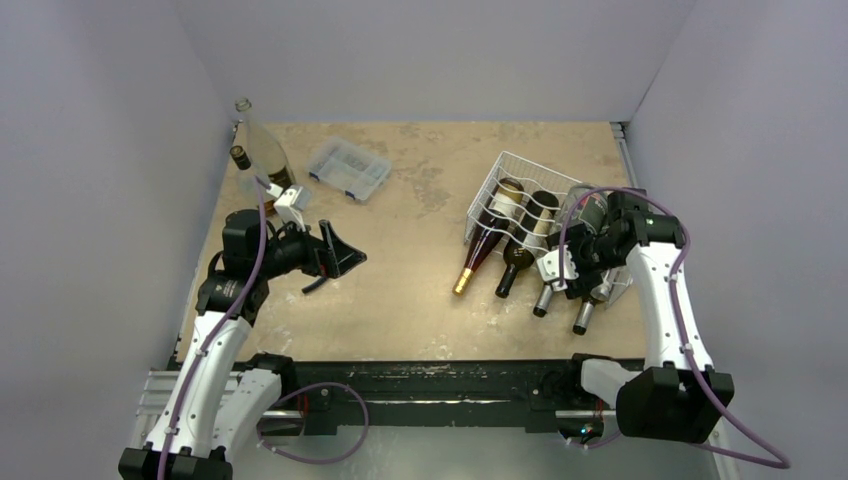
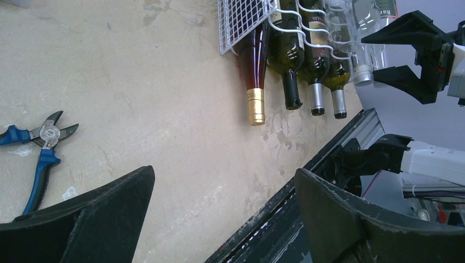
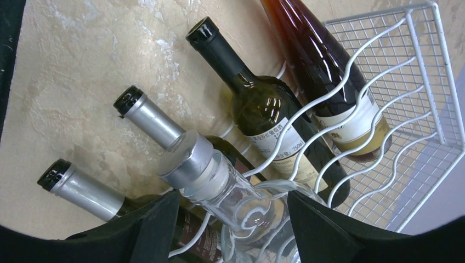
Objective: Take the wine bottle off the wine rack
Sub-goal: Pick up the wine bottle from the wine rack.
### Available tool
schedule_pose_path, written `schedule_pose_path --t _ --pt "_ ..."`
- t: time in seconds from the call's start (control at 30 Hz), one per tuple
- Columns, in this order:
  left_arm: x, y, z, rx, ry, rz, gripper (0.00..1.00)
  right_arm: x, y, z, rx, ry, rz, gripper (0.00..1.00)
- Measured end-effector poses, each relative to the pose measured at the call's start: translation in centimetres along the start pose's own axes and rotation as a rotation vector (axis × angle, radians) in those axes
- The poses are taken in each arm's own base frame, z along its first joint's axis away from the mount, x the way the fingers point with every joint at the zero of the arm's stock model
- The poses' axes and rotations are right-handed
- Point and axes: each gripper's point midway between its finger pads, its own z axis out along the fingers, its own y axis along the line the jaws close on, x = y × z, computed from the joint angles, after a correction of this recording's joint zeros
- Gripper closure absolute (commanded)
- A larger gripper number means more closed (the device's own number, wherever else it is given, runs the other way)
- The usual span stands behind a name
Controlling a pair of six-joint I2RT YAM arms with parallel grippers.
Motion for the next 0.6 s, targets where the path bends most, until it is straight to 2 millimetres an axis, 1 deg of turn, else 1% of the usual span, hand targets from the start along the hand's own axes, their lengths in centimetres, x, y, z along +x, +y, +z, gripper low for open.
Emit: schedule_pose_path --t 0.23,0.47,0.6 --pt "0.0 -0.1 0.0 0.008 0.003 -0.001 0.0 0.5 -0.4 1.0 0.007 0.0 -0.021 0.24" --pt "0.0 -0.1 0.1 0.012 0.004 -0.001 0.0 0.6 -0.6 1.2 0.01 -0.004 -0.024 0.24" --pt "0.1 -0.1 0.1 0.016 0.008 -0.003 0.0 0.3 -1.2 1.4 0.028 -0.022 -0.033 0.25"
